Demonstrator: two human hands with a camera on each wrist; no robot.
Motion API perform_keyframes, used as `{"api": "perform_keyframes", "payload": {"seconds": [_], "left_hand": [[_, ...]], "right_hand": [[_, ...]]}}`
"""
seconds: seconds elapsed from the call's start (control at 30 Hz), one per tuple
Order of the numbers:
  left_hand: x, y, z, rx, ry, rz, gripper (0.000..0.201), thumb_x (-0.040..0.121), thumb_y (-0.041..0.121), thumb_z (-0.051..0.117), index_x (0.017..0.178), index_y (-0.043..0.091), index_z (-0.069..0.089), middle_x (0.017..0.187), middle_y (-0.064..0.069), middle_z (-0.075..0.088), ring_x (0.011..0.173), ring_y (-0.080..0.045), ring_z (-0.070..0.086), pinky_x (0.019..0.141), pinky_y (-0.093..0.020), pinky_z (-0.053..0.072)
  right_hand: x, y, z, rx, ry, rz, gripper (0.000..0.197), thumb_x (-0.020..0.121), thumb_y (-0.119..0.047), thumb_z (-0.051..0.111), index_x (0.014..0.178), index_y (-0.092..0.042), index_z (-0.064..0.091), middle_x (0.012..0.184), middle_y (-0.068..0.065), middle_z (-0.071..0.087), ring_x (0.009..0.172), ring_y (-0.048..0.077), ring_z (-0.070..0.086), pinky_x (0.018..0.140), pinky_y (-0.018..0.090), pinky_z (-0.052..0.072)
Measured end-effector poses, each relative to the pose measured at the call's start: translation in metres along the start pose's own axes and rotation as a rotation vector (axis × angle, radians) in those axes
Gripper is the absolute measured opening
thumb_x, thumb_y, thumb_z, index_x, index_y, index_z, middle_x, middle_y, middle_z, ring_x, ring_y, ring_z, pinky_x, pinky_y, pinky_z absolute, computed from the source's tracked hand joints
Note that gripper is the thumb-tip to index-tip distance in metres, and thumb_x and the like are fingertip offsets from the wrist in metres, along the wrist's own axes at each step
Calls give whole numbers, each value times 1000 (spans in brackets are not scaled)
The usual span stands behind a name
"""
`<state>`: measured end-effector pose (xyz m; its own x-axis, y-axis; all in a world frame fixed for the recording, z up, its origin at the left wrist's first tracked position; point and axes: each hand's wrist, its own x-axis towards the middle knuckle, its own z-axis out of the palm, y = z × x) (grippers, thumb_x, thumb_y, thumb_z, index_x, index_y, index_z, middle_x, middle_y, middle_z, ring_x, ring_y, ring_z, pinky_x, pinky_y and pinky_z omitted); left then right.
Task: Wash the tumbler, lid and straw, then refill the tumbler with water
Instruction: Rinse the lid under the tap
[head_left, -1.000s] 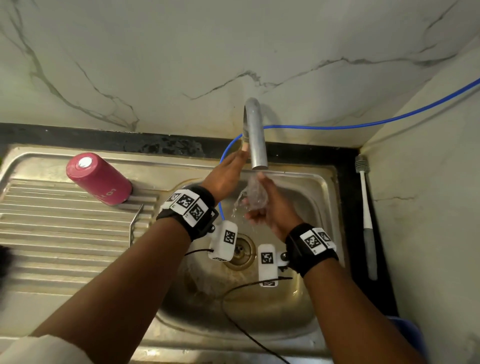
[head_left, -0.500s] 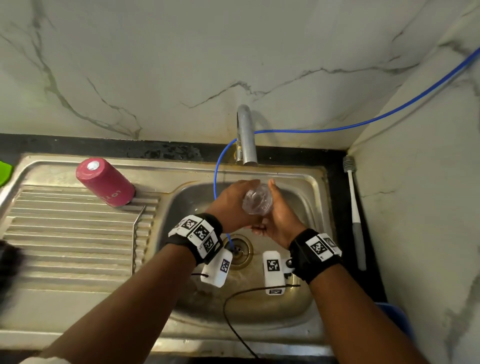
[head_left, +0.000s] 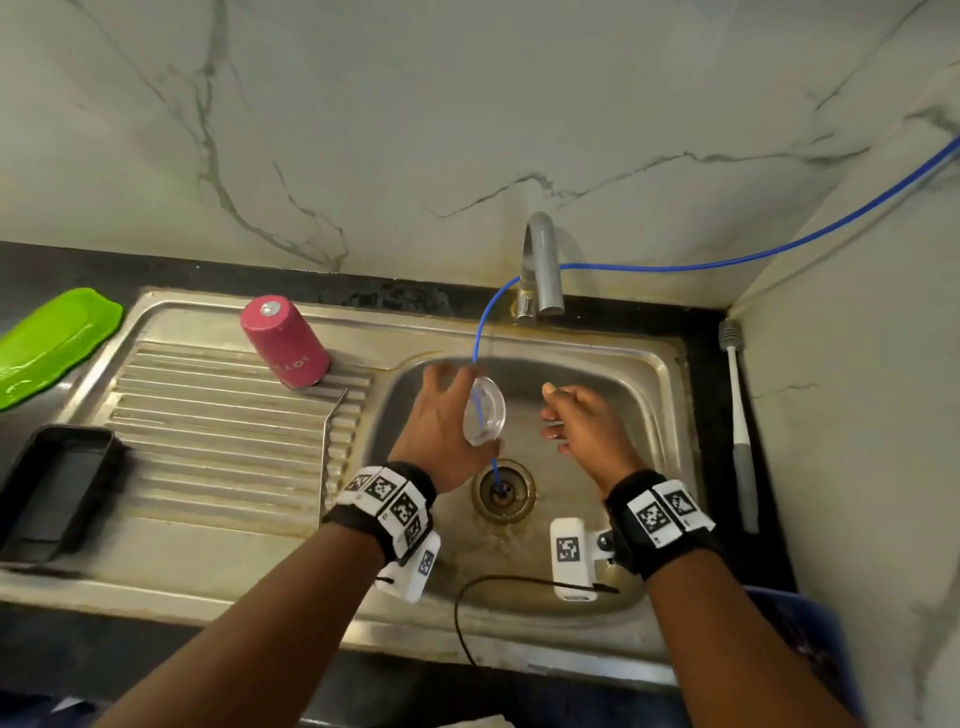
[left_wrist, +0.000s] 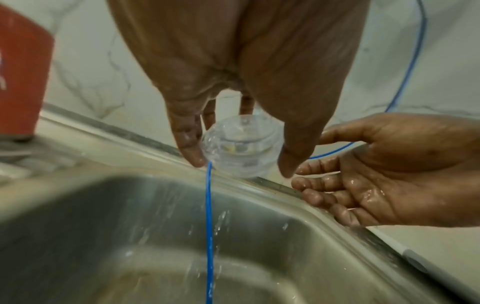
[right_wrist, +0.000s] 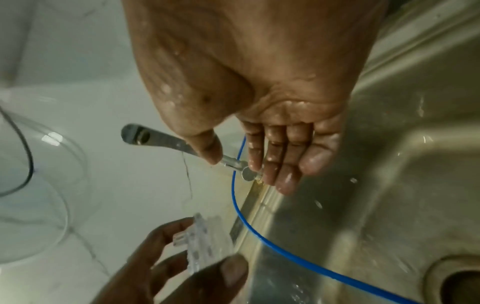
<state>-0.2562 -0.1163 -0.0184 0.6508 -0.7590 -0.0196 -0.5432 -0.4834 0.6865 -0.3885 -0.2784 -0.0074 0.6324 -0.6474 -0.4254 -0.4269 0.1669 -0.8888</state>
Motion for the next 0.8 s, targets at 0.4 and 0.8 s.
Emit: {"api": "perform_keyframes", "payload": {"seconds": [0.4,0.8], "left_hand": [[-25,-97,-103,-46,153,-171,95,66,39,98,147,17,54,141,-10,54,123,-27,55,102,-38,49],[-54,-208,-149,61,48,-432,100,58,32,102,145,13,58,139,-17,44,128,-37,48,113,-43,43]], "right_hand": [[11,8,113,-79,-51,6,21,103,-28,67,93,-10,68,93,13,71,75,20,66,48,12,46],[-13,27,255,-620,-167,-223,24,79,-40,86,79,-25,67,66,-12,64,76,16,70,76,31,58]]}}
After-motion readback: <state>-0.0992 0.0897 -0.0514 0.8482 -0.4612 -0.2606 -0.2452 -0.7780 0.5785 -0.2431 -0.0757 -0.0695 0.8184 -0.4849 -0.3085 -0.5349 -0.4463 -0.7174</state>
